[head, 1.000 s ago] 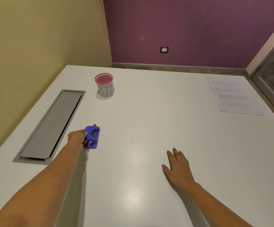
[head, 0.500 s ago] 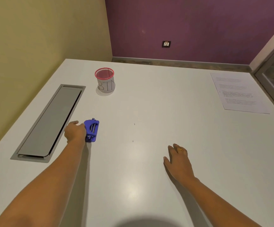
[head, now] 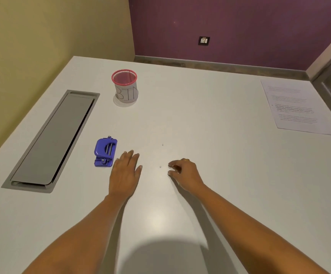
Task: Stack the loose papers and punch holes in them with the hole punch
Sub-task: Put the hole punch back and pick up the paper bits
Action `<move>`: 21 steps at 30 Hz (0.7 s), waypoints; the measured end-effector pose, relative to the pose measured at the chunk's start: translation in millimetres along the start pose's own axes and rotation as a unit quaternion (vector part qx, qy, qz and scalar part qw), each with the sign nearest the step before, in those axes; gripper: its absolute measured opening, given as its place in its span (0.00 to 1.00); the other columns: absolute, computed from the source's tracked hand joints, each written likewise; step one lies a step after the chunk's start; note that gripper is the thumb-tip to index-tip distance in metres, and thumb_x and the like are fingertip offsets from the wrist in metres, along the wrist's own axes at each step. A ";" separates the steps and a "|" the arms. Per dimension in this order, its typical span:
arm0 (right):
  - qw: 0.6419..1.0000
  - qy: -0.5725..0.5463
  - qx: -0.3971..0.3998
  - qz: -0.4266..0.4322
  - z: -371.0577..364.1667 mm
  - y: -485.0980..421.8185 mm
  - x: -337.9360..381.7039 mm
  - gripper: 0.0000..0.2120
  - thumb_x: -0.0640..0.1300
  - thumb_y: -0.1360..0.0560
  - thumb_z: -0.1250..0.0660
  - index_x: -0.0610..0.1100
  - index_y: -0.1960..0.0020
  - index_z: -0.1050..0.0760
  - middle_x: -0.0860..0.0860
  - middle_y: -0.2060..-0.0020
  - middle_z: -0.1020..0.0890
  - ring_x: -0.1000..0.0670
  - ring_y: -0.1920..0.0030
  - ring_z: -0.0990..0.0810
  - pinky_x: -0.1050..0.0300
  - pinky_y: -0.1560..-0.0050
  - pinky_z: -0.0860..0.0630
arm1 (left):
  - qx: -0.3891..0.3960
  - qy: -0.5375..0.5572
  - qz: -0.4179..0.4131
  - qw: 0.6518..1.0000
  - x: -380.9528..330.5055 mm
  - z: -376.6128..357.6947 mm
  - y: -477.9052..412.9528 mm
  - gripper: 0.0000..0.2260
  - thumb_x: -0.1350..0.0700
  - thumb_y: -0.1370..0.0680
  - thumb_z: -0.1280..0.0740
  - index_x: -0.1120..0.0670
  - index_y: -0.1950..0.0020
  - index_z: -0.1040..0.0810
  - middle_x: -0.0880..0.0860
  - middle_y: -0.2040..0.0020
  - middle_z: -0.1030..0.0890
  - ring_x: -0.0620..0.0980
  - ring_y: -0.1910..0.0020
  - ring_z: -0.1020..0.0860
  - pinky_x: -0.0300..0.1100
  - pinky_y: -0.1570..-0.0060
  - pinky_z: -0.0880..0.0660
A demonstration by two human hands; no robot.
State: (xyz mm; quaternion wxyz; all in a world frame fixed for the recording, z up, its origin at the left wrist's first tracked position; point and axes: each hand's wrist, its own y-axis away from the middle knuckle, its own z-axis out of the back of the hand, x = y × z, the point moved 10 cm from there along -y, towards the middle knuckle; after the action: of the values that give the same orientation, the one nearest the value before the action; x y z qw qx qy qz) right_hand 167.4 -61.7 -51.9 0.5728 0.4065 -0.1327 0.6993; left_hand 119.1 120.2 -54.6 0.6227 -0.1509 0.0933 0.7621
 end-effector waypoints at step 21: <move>0.995 -0.069 -0.031 -0.058 -14.3 -32.9 17.7 0.12 0.30 0.29 0.45 0.38 0.59 0.24 0.44 0.57 0.19 0.52 0.59 0.26 0.68 0.66 0.32 | -0.047 0.032 0.063 0.996 12.9 8.2 0.3 0.16 0.55 0.23 0.39 0.58 0.36 0.28 0.56 0.34 0.27 0.56 0.33 0.31 0.51 0.33 0.35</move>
State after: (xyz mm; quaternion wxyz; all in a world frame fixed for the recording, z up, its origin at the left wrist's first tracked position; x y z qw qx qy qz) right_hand 191.1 -30.0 -57.4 0.6142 0.4424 -0.1698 0.6311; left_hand 115.5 134.8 -51.3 0.5619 -0.1982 0.0866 0.7984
